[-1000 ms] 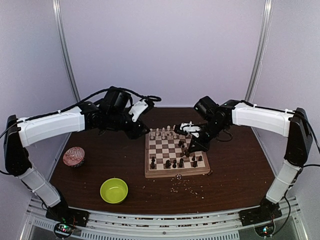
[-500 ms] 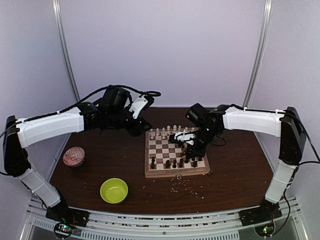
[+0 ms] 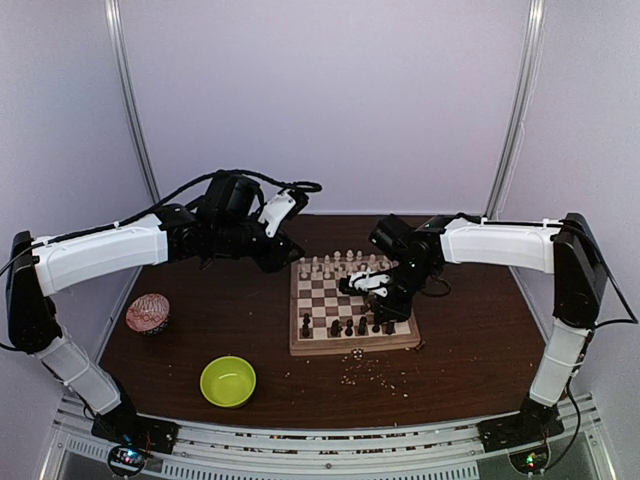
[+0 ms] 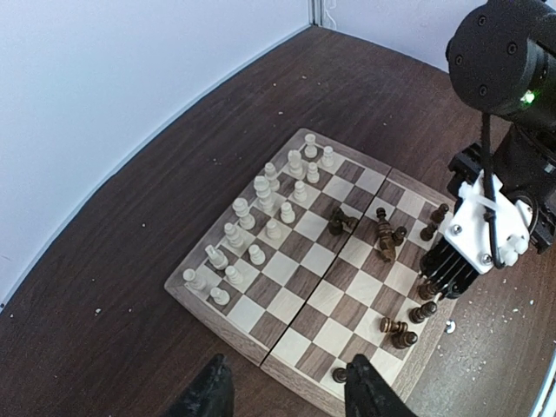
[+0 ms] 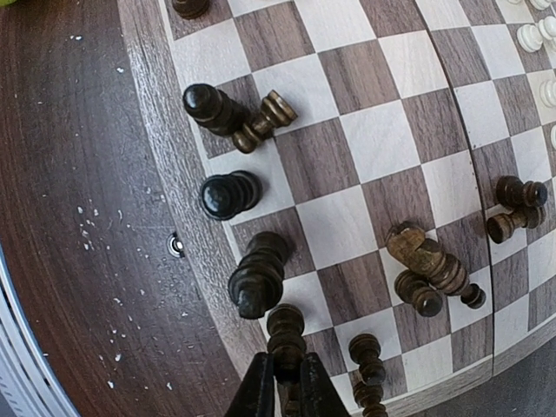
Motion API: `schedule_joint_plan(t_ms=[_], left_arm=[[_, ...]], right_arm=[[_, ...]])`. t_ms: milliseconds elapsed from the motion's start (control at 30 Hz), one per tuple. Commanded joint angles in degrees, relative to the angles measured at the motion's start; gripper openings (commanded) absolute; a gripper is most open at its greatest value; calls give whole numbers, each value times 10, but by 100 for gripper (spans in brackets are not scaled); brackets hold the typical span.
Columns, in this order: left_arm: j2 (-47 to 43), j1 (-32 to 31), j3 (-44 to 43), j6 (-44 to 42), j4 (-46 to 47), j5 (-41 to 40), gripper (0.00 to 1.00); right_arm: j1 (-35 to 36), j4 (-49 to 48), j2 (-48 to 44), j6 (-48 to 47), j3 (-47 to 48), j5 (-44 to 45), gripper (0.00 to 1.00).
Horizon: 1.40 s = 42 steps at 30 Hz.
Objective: Set up the chess pieces on the board
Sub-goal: Place the bishop on c8.
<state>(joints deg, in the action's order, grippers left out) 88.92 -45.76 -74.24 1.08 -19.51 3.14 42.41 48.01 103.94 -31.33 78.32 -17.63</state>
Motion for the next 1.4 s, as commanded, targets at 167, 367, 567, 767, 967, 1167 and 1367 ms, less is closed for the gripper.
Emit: schedule_joint_plan(t_ms=[167,367,567,767,967,1167,1367], left_arm=[[-4,-1,0,8,30,0,47],[-2,-1,1,10,33,2,47],[-2,-1,4,10,33,4,47],[-2,-1,4,10,32,8,47],[-8,-1,17,-2,32,25,47],[-7,-1,18,-7,30,31,47],[-6,-1,19,-1,33,38,47]], right_arm=[[4,-14,8,4,-5,10,12],[5,-24,12,9,-11,11,15],[6,-26,6,14,-11,15,25],[-6,-3,-45,14,-7,3,29],[-64,0,-148,-84,-101,-32,31],[-92,-1,-203,-220,-210,-6,32],[-92,-25,-188,-274,-245,21,36]])
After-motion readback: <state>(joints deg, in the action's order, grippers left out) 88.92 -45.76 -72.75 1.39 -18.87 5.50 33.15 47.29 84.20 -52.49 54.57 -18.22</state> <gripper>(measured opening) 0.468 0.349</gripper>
